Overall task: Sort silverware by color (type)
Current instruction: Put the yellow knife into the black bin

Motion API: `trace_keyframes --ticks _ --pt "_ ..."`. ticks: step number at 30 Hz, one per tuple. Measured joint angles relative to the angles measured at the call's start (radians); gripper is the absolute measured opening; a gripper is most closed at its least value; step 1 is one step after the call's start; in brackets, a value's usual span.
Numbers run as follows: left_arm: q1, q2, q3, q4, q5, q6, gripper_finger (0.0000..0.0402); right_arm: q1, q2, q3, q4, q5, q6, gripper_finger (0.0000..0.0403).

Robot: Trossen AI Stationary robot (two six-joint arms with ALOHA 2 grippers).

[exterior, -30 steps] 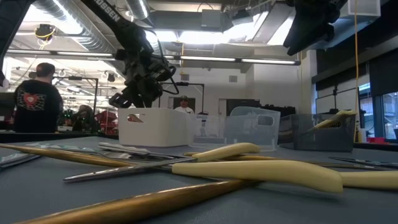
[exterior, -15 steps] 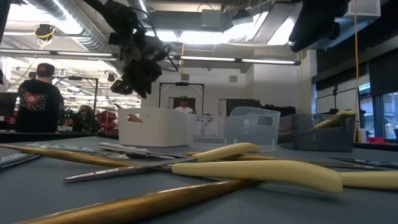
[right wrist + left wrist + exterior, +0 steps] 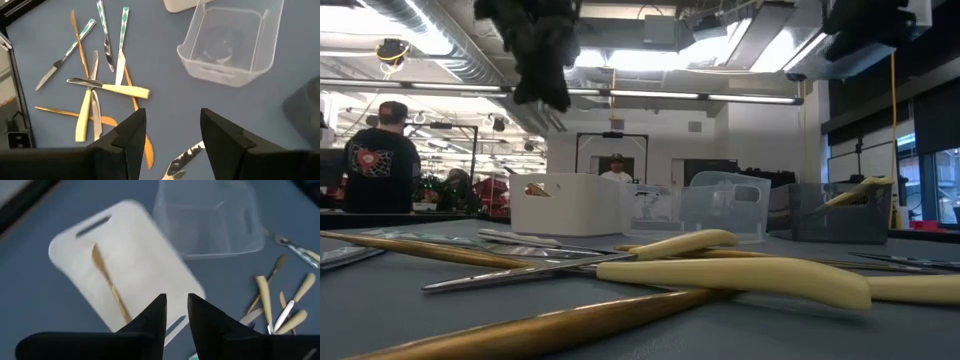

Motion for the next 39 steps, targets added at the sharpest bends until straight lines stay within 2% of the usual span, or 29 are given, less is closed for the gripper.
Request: trace_keyframes --ticks 6,14,20,27,32,39 --pt "-0.128 -0.061 0.000 0.074 -0.083 0.018 0.0073 0.105 0.000 -0.021 -0.025 0.027 0.179 0.0175" --pt "-0.274 -0.053 0.000 0.136 -0.124 -0.001 0.0073 0.257 0.060 -0.064 -0.019 0.013 0.400 0.0175" --pt "-0.357 -0.053 0.000 0.182 -0.187 -0.010 0.0073 0.346 0.146 -0.064 0.024 -0.030 0.441 0.0175" --pt "-0.426 -0.052 0.000 0.224 -0.236 -0.012 0.0073 0.406 0.252 -0.064 0.073 -0.141 0.520 0.0175" --pt "-0.454 -0.052 0.000 0.223 -0.250 -0.012 0.0073 0.428 0.323 -0.064 0.118 -0.258 0.541 0.0175" --pt "-0.476 -0.052 0.000 0.223 -0.251 -0.013 0.0073 0.426 0.401 -0.064 0.167 -0.320 0.541 0.0175"
